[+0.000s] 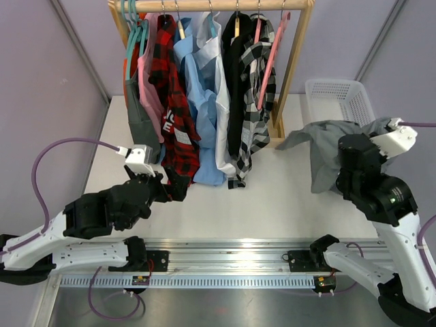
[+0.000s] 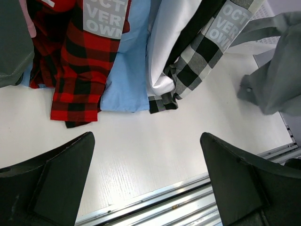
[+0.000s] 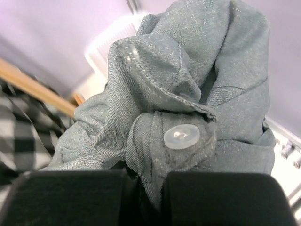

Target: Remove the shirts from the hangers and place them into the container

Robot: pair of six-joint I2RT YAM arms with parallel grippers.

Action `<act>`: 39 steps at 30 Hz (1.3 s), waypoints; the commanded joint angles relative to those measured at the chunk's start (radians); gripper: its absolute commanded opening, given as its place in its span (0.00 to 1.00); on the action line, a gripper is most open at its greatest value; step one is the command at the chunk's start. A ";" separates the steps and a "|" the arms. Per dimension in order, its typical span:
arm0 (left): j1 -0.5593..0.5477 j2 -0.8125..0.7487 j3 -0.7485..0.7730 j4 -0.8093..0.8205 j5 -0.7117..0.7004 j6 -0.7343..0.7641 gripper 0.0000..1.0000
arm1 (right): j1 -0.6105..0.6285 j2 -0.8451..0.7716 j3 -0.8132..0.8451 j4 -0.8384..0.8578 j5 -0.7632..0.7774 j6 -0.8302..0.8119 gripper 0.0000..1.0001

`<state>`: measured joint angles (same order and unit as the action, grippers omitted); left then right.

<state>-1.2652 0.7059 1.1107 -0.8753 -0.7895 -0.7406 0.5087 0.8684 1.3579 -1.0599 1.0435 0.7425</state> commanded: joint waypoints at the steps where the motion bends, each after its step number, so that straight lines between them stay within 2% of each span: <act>1: -0.003 0.018 0.034 0.064 0.013 0.023 0.99 | -0.079 0.049 0.117 0.342 0.052 -0.299 0.00; 3: -0.003 0.021 0.037 0.073 0.016 0.030 0.99 | -0.137 0.145 0.177 0.388 -0.049 -0.342 0.00; 5: -0.003 0.020 0.044 0.075 0.022 0.037 0.99 | -0.295 0.219 0.275 0.397 -0.161 -0.365 0.00; 6: -0.003 0.017 0.047 0.072 0.022 0.037 0.99 | -0.362 0.297 0.312 0.384 -0.354 -0.359 0.00; 8: -0.003 0.007 0.051 0.068 0.022 0.040 0.99 | -0.566 0.384 0.429 0.354 -0.555 -0.318 0.00; 9: -0.005 -0.005 0.051 0.067 0.022 0.043 0.99 | -0.599 0.468 0.466 0.341 -0.651 -0.325 0.00; 15: -0.003 -0.020 0.051 0.071 0.015 0.061 0.99 | -0.661 0.723 0.779 0.365 -0.813 -0.374 0.00; 22: -0.003 -0.002 0.064 0.072 0.001 0.079 0.99 | -0.661 0.871 1.097 0.471 -0.910 -0.431 0.00; 25: -0.003 0.001 0.070 0.062 -0.008 0.076 0.99 | -0.661 0.906 1.156 0.561 -0.959 -0.436 0.00; 32: -0.003 0.001 0.083 0.018 -0.033 0.053 0.99 | -0.661 0.939 1.138 0.813 -0.973 -0.433 0.00; 36: -0.003 -0.002 0.077 -0.001 -0.042 0.043 0.99 | -0.665 1.018 1.158 0.792 -0.956 -0.428 0.00; 39: -0.003 -0.003 0.060 0.016 -0.037 0.041 0.99 | -0.667 1.018 1.033 0.854 -0.898 -0.437 0.00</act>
<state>-1.2652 0.7067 1.1545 -0.8890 -0.7940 -0.6853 -0.1513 1.8599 2.4622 -0.3119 0.1108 0.3260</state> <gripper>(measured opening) 0.987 0.036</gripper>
